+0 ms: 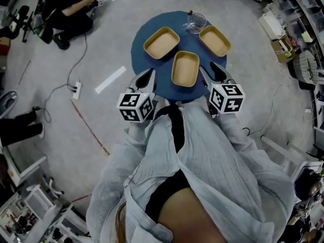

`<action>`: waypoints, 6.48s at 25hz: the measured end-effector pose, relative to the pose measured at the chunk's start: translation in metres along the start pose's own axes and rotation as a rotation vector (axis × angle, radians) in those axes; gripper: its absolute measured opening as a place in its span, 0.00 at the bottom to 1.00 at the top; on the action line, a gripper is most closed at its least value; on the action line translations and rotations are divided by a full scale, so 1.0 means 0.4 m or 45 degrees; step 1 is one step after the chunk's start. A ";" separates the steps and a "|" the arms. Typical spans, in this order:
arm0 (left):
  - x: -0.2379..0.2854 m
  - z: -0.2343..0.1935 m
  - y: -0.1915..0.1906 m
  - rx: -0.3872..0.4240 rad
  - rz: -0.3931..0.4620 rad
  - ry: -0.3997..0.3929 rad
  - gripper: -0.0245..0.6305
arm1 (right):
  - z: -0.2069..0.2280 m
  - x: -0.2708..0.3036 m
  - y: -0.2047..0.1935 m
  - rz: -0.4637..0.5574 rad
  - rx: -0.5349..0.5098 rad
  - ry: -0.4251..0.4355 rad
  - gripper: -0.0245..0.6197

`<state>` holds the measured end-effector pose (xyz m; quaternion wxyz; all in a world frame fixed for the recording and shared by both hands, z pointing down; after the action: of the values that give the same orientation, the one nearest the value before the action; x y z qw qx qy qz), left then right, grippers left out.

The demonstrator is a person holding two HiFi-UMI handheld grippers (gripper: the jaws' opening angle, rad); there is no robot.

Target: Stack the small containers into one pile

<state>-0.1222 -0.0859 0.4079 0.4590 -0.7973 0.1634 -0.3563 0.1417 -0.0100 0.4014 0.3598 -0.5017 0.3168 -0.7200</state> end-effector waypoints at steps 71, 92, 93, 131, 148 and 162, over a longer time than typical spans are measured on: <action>0.076 -0.040 -0.112 -0.149 -0.118 0.241 0.06 | 0.142 0.257 -0.068 -0.276 0.899 0.088 0.08; 0.027 -0.129 -0.080 -0.191 -0.054 0.385 0.06 | 0.017 0.448 -0.031 -0.129 1.259 -0.110 0.08; 0.028 -0.132 -0.079 -0.196 -0.054 0.387 0.06 | 0.014 0.455 -0.033 -0.120 1.280 -0.138 0.08; 0.001 -0.181 -0.127 -0.292 -0.131 0.401 0.06 | -0.066 0.497 -0.053 -0.061 1.414 -0.537 0.11; 0.007 -0.162 -0.127 -0.273 -0.116 0.375 0.06 | -0.081 0.490 -0.034 0.025 1.356 -0.278 0.60; 0.011 -0.102 -0.137 -0.215 -0.096 0.292 0.06 | -0.058 0.386 -0.053 0.032 1.153 -0.058 0.67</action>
<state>-0.1521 -0.0848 0.4695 0.3548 -0.7927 0.2142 -0.4470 0.0786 -0.1252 0.4882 0.5587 -0.3057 -0.0318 -0.7703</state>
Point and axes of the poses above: the fingertips, and each gripper's own axes: x forward along the fingers, z to its right, y out of its top, the point moved 9 cm from there along -x, backward along the fingers, and after that the axes turned 4 degrees about y, right-handed, at the moved point
